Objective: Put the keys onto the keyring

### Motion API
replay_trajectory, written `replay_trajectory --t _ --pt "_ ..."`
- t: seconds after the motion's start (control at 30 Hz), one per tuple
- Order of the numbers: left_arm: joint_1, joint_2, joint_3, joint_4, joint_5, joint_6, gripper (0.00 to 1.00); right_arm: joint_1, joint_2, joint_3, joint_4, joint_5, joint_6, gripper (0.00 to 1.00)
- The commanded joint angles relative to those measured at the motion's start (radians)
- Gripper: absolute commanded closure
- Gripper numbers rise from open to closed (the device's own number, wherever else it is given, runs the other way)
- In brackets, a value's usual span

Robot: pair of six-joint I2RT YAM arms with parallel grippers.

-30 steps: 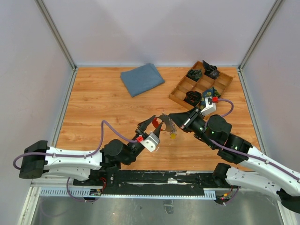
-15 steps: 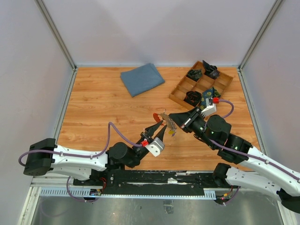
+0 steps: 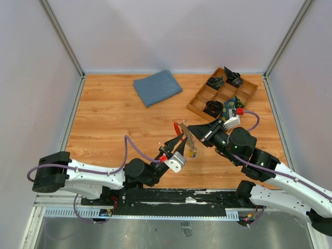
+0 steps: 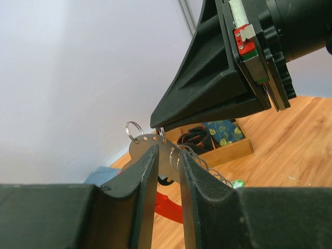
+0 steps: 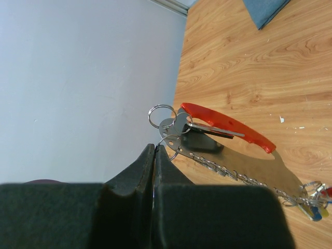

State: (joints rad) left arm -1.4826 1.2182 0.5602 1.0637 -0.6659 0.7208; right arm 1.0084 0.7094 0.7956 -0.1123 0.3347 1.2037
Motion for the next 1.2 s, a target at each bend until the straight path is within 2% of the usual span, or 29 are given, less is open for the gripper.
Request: replay_trajectory --t 0.0,0.37,0.73,1.17 --pt "-0.006 0.031 0.046 0.098 -0.029 0.001 0.7 0.015 -0.022 0.031 0.009 0.017 0.037 0.99" --pt "0.024 0.068 0.061 0.142 -0.067 -0.043 0.67 0.016 -0.037 0.018 0.015 -0.008 0.047 0.99" --pt "0.035 0.071 0.075 0.128 -0.034 -0.073 0.68 0.015 -0.033 0.005 0.026 -0.018 0.06 0.99" --pt "0.046 0.092 0.082 0.133 -0.028 -0.091 0.74 0.015 -0.037 0.002 0.028 -0.029 0.066 0.99"
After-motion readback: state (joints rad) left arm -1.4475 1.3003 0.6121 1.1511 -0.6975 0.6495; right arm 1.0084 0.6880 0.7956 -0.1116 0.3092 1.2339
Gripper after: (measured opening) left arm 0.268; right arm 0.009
